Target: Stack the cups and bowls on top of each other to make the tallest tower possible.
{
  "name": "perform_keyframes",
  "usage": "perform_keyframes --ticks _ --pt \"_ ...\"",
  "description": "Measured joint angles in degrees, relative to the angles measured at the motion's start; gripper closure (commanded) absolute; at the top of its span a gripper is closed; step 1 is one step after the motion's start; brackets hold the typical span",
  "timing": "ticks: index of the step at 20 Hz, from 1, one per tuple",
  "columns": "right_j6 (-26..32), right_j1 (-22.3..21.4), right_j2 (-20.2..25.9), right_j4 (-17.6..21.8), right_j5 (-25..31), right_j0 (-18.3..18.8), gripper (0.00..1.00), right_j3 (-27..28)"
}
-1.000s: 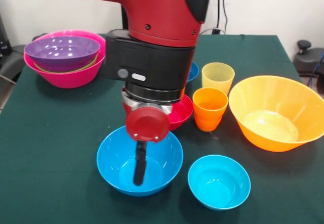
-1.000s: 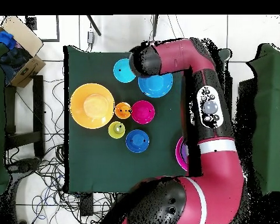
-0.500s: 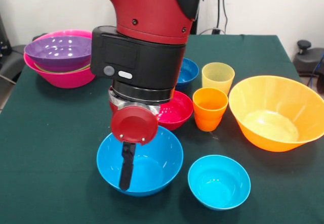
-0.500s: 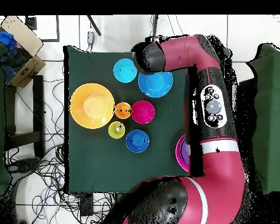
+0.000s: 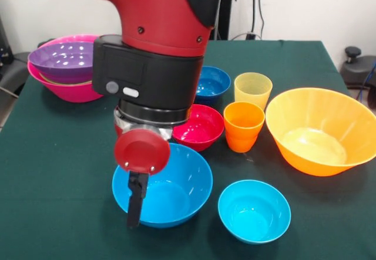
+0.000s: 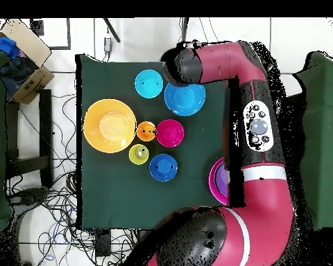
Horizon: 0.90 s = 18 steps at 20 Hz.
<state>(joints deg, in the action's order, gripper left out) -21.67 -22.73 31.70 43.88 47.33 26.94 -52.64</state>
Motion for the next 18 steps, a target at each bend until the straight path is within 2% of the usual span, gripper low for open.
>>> perform_keyframes --ticks 6,13,18 --pt "0.0 3.6 0.0 -1.1 3.8 -0.3 0.0 4.5" --pt "0.0 9.3 0.0 -1.2 13.9 -1.5 0.0 11.0" --pt "0.0 12.7 0.0 -1.1 18.2 -2.6 0.0 14.9"
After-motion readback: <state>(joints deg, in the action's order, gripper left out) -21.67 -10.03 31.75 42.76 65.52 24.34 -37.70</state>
